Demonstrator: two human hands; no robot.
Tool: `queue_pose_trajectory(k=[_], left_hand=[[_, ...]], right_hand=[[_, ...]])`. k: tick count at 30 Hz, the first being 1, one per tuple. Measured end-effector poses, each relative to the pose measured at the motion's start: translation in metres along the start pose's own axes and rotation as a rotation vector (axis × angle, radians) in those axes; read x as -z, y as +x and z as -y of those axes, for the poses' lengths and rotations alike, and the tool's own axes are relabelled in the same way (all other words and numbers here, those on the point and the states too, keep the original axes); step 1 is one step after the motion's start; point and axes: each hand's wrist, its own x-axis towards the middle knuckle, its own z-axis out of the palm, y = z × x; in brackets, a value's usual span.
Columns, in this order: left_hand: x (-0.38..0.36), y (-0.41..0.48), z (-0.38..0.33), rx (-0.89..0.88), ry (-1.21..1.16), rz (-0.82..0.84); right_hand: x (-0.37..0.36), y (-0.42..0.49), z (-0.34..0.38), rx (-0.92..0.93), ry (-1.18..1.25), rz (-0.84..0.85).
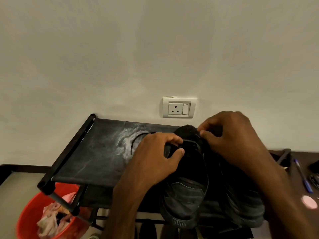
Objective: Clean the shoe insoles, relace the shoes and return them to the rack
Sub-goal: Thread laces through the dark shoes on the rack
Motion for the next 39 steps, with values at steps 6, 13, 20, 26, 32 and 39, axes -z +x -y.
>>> queue_pose_trajectory(k=[6, 13, 20, 26, 32, 39], left_hand=[[-0.004, 0.002, -0.005, -0.040, -0.051, 0.017], [-0.008, 0.004, -0.003, -0.052, -0.079, -0.004], [-0.004, 0.009, 0.008, 0.008, -0.240, 0.065], [0.001, 0.011, 0.014, 0.022, -0.309, 0.129], [0.001, 0.011, 0.017, 0.038, -0.371, 0.187], [-0.005, 0.020, 0.020, -0.039, -0.242, 0.180]], right_hand=[[-0.009, -0.005, 0.004, -0.013, 0.081, 0.299], [0.000, -0.006, -0.007, -0.126, 0.176, 0.389], [0.000, -0.006, -0.010, -0.150, 0.269, 0.372], [0.003, -0.006, -0.009, -0.139, 0.220, 0.318], [0.009, -0.008, -0.015, -0.166, 0.372, 0.401], [0.006, -0.005, -0.021, -0.147, 0.408, 0.451]])
